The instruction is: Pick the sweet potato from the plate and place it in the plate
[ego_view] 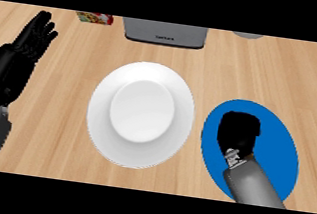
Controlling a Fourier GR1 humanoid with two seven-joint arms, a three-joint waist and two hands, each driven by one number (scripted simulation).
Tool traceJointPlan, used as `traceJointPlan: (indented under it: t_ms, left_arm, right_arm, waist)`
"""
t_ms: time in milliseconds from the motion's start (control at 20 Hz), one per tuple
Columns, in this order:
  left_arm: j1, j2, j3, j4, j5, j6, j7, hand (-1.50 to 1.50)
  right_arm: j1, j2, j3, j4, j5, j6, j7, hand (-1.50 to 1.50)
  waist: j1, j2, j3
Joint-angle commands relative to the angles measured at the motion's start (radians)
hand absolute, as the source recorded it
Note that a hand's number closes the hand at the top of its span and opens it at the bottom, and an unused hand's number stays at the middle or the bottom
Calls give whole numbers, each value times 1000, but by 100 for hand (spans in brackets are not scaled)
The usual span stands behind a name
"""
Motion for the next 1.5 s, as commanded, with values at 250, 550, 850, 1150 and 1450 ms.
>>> traceJointPlan:
  t_ms: [250, 550, 850, 1150, 1450]
  left_arm:
    - [54, 9, 48, 35, -9, -9, -41, 0]
    - [75, 8, 48, -19, -7, -1, -6, 0]
    - [26, -14, 42, 8, -14, 1, -9, 0]
    - [39, 5, 55, 11, 4, -49, -33, 0]
    - [5, -33, 22, -11, -30, -25, 24, 0]
  right_arm:
    - [280, -23, -86, -283, -53, -281, 55, 150]
    - [611, -93, -180, -660, -176, -434, -10, 150]
    - [727, -96, -110, -957, -255, -497, -111, 150]
    - [727, 4, 138, -1162, -208, -512, -85, 150]
    - [506, 132, 290, -1078, -126, -399, 24, 150]
  waist:
    - [-68, -8, 3]
    - [-77, -14, 3]
    - [-47, -4, 3]
    - [-23, -3, 1]
    - [-3, 1, 1]
